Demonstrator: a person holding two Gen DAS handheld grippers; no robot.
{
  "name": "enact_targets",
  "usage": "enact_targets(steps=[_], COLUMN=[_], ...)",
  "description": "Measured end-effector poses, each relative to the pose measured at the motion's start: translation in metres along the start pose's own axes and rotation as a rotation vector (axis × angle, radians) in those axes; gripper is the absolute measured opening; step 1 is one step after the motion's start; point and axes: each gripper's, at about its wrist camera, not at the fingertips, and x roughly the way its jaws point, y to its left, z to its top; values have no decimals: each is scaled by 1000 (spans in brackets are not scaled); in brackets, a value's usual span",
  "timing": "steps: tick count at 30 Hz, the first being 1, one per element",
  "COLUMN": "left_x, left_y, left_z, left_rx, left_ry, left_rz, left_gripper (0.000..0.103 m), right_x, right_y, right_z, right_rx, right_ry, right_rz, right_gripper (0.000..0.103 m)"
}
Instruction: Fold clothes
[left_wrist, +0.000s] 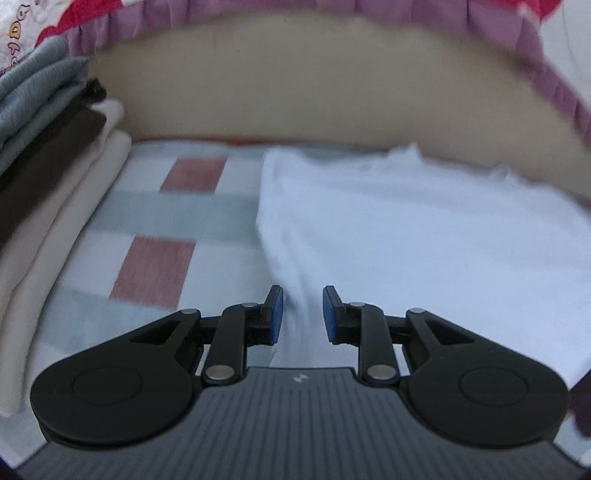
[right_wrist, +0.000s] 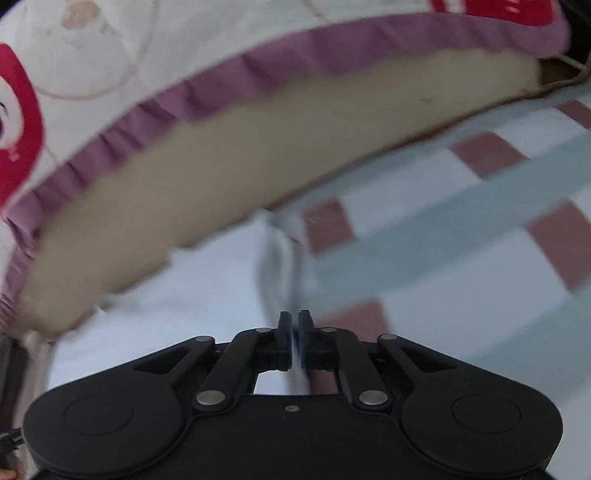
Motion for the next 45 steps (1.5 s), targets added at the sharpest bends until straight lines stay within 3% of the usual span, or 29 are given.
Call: enact_targets(steps=[6, 9, 12, 15, 19, 21, 22, 24, 25, 26, 27, 28, 32, 34, 37, 39, 42, 45], left_x=[14, 17, 19, 20, 19, 14, 8, -6, -10, -11, -6, -1, 4, -5, -25, -36, -40, -32], left_y=[6, 9, 8, 4, -4, -8, -10, -12, -11, -7, -3, 1, 5, 6, 6, 1, -19, -46], left_z=[-5, -5, -8, -10, -9, -8, -7, -5, -4, -4, -4, -4, -9, -10, -21, -30, -45, -66], left_rx=[-2, -52, -58, -27, 38, 60, 67, 98, 101, 84, 52, 18, -11, -39, -123, -155, -130, 17], left_ry=[51, 66, 70, 56, 38, -4, -48, -153, -188, -183, -144, -100, -1, 26, 70, 125, 232, 307], left_rz=[38, 11, 6, 30, 84, 125, 153, 205, 198, 146, 95, 46, 55, 48, -44, -131, -224, -133], left_gripper=[24, 24, 24, 27, 27, 28, 28, 27, 27, 27, 27, 27, 26, 27, 35, 45, 46, 46], right_x=[53, 57, 54, 51, 45, 40, 35, 20, 11, 4, -4, -10, -33, -45, -62, -71, -63, -50], right_y=[28, 38, 37, 34, 33, 36, 35, 27, 26, 27, 28, 33, 55, 56, 53, 49, 32, 21], right_z=[-3, -12, -10, -6, 0, 0, 1, 4, 2, -1, -4, -10, -37, -46, -59, -69, -87, -102], right_rx=[-142, -272, -296, -303, -364, -380, -359, -272, -232, -204, -175, -168, -187, -124, -2, 92, 261, 362], right_ry=[73, 57, 18, -26, -63, -88, -84, -38, -6, 26, 57, 78, 102, 116, 140, 155, 182, 173], right_rz=[-8, -48, -80, -112, -255, -401, -433, -374, -301, -236, -172, -136, -134, -135, -133, -125, -105, -92], right_gripper=[13, 14, 16, 1, 0, 1, 11, 11, 12, 18, 40, 54, 54, 55, 56, 56, 56, 56])
